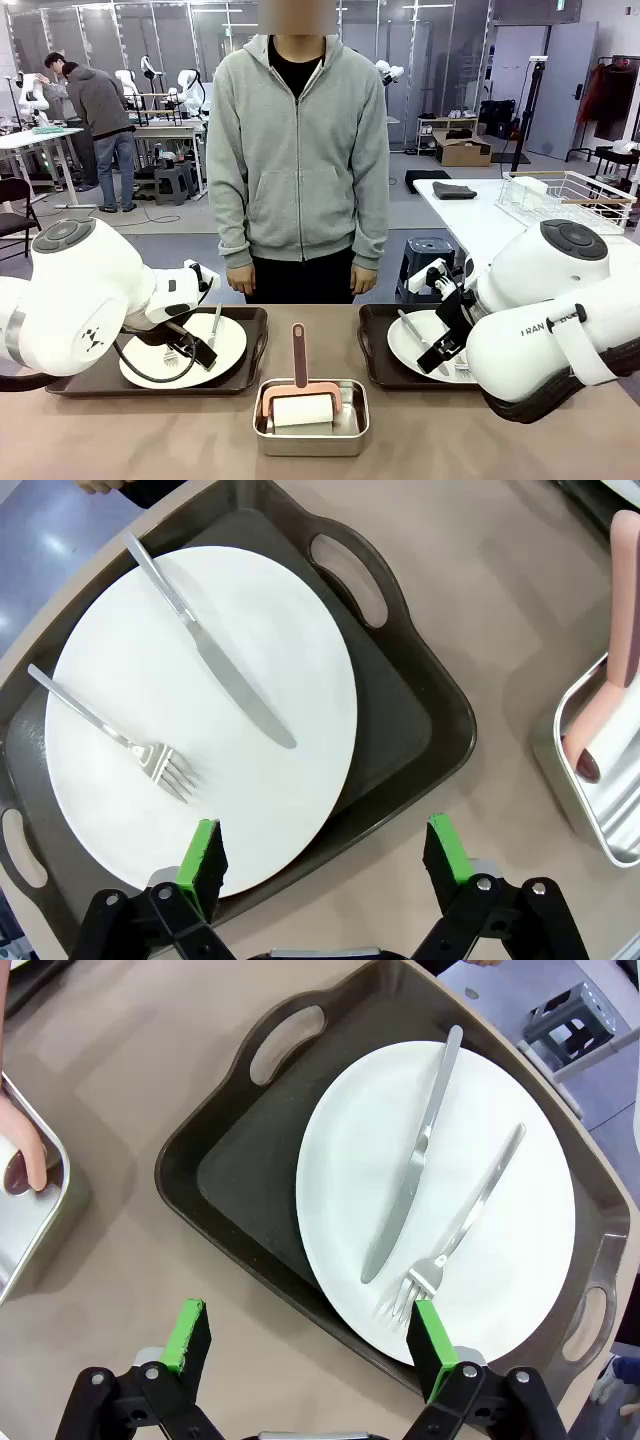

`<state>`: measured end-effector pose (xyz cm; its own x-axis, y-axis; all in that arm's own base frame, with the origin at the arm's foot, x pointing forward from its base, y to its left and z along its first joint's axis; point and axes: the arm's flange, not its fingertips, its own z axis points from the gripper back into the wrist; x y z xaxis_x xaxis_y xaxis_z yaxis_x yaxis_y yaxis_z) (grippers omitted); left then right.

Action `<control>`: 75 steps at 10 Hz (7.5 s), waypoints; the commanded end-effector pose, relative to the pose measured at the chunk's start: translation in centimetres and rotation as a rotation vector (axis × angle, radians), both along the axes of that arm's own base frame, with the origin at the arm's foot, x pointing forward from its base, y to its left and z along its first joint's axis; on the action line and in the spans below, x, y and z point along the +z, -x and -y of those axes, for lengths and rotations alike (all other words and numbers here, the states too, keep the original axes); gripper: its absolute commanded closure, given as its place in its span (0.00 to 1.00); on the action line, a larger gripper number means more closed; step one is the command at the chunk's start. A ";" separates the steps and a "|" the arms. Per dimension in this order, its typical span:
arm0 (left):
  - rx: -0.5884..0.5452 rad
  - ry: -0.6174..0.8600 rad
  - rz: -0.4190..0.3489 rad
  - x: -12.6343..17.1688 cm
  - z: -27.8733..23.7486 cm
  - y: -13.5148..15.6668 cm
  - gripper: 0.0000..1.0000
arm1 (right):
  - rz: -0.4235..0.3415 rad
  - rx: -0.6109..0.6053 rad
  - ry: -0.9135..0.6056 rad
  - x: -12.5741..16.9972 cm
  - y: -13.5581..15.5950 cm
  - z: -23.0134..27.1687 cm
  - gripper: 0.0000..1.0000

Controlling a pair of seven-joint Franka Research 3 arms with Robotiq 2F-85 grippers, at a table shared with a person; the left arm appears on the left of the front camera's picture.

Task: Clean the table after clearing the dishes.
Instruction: When the left (or right) Handle tray is removed, use the left hand (or right hand) to clean the left (or right) side of the table with the Lint Roller.

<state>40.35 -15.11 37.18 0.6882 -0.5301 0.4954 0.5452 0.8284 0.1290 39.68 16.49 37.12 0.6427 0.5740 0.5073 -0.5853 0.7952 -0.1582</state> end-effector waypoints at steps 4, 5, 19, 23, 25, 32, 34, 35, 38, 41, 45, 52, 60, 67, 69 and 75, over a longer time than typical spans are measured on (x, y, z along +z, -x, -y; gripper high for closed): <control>0.000 0.000 0.000 0.0 0.0 0.0 0.00 | 0.000 0.000 0.000 0.0 0.0 0.0 0.00; 0.000 0.000 0.000 0.0 0.0 0.0 0.00 | 0.000 0.000 0.000 0.0 0.0 0.0 0.00; -0.297 0.510 -0.391 8.9 -6.0 -9.5 0.00 | -0.331 0.176 -0.497 9.5 -11.7 4.9 0.00; -0.214 1.036 -0.255 10.2 -19.4 -9.0 0.00 | -0.431 0.082 -0.925 10.4 -12.7 15.9 0.00; -0.069 1.136 -0.120 10.2 -26.6 -8.0 0.00 | -0.438 -0.042 -1.039 10.3 -12.0 22.3 0.00; 0.424 1.191 0.001 7.0 -42.8 -0.7 0.00 | -0.329 -0.437 -1.236 5.8 -4.8 39.9 0.00; 0.485 1.183 0.039 7.3 -44.6 1.0 0.00 | -0.303 -0.490 -1.266 5.2 -3.8 42.1 0.00; 0.519 1.155 0.047 7.7 -45.5 2.3 0.00 | -0.308 -0.549 -1.293 4.2 -3.2 43.5 0.00; 0.494 1.166 0.052 7.4 -46.2 1.5 0.00 | -0.312 -0.513 -1.258 4.0 -3.1 43.5 0.00; 0.494 1.166 0.052 7.4 -46.2 1.5 0.00 | -0.312 -0.513 -1.258 4.0 -3.1 43.5 0.00; 0.494 1.166 0.052 7.4 -46.2 1.5 0.00 | -0.312 -0.513 -1.258 4.0 -3.1 43.5 0.00; 0.494 1.166 0.052 7.4 -46.2 1.5 0.00 | -0.312 -0.513 -1.258 4.0 -3.1 43.5 0.00; 0.494 1.166 0.052 7.4 -46.2 1.5 0.00 | -0.312 -0.513 -1.258 4.0 -3.1 43.5 0.00; -0.267 0.558 0.049 17.5 -25.6 -8.8 0.00 | -0.312 -0.513 -1.258 4.0 -3.1 43.5 0.00; -0.515 0.420 0.021 17.8 -16.3 -10.0 0.00 | -0.312 -0.513 -1.258 4.0 -3.1 43.5 0.00; -0.913 0.232 -0.182 12.1 -0.9 -3.8 0.00 | -0.312 -0.513 -1.258 4.0 -3.1 43.5 0.00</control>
